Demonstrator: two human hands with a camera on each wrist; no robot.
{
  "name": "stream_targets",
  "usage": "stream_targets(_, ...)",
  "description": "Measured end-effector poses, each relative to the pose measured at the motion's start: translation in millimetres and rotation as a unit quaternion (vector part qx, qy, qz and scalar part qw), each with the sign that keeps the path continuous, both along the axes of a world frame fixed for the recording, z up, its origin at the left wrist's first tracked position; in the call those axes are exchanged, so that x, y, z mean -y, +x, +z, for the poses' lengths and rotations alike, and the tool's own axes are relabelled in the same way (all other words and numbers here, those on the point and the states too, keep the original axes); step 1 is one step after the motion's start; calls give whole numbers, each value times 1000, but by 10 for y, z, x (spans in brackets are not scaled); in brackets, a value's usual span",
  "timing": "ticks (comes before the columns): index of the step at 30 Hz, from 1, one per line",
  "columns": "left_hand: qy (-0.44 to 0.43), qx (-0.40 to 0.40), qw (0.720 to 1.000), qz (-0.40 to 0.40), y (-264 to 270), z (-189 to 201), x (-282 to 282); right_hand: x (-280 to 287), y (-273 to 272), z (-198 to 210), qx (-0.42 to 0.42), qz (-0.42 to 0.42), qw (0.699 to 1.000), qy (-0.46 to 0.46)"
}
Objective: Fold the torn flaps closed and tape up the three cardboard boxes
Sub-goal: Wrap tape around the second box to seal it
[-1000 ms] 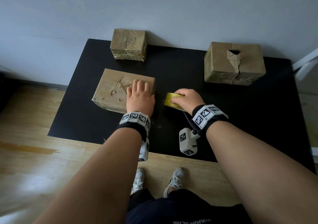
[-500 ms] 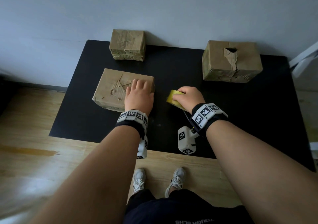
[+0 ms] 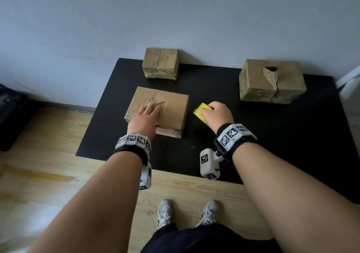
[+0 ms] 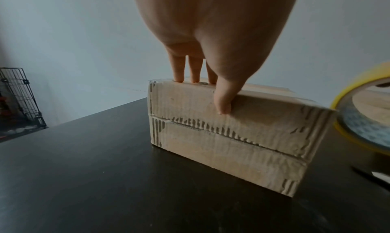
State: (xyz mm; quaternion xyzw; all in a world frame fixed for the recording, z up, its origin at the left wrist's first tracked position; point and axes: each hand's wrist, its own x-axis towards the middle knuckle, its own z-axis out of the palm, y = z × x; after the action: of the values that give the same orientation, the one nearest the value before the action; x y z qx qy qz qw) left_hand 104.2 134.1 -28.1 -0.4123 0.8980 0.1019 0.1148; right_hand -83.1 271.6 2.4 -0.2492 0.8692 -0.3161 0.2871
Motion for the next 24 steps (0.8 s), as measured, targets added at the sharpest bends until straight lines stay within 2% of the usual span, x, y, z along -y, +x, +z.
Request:
stream_targets(7,-34,25,999,-12,-17,55,-71,45,-69,10,-11,-41,999,1)
stream_targets(10,-65,9,997,-34,-148,81,-175,39,-105,31,-14,-59,998,-8)
stream_targets(13,-89,-18,996,-22,-419,96,-329,7,-131,45,-17,-58,998,-13)
stream_targets(20,-92,-5,996,8,-771,-17,-568,-181,-302,117,-14,-59,998,-27)
stream_targets(24,-52,-45,997,30,-838,97,-553,-270,-351,141,15,-48,998,-39)
